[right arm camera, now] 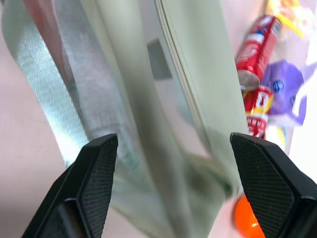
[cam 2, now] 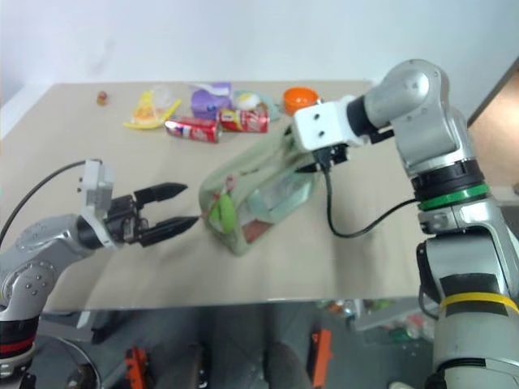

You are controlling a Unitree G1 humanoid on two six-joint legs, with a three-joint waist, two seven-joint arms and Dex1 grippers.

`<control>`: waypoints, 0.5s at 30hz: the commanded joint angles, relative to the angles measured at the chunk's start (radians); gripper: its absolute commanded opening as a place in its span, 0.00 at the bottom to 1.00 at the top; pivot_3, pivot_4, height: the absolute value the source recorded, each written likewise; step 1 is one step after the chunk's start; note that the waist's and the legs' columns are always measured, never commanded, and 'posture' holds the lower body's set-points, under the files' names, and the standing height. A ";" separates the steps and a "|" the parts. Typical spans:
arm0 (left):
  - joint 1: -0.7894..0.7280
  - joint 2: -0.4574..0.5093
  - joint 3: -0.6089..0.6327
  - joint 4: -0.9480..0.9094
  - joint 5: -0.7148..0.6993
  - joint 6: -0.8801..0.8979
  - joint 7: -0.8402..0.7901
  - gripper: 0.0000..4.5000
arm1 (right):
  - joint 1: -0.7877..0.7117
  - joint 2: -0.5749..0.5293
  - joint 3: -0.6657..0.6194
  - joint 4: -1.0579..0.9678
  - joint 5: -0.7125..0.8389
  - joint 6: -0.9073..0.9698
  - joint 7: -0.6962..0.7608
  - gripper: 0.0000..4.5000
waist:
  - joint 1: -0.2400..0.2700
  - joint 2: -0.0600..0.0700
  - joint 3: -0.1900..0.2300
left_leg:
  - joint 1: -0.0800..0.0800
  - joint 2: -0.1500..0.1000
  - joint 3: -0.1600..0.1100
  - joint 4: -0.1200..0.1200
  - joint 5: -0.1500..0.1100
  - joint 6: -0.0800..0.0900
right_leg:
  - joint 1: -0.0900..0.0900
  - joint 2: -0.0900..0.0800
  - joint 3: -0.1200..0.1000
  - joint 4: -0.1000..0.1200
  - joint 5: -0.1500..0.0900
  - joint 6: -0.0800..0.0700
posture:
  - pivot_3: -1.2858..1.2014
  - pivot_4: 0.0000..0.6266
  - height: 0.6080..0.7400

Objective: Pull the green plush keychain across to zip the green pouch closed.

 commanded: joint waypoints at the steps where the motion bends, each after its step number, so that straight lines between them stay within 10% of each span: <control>1: -0.021 -0.001 0.001 -0.041 -0.021 0.008 0.000 1.00 | -0.019 0.001 -0.067 0.058 0.074 -0.014 0.016 0.83 | -0.001 0.000 0.000 | 0.000 0.000 0.000 0.000 0.000 0.000 | 0.000 0.000 0.000 0.000 0.000 0.000 | 0.52 0.24 1.00; 15: -0.052 0.022 0.015 -0.108 -0.111 0.098 0.017 1.00 | -0.061 0.091 -0.141 0.395 0.169 0.011 0.032 0.83 | -0.002 0.000 0.000 | 0.000 0.000 0.000 0.000 0.000 0.000 | 0.000 0.000 0.000 0.000 0.000 0.000 | 0.52 0.24 1.00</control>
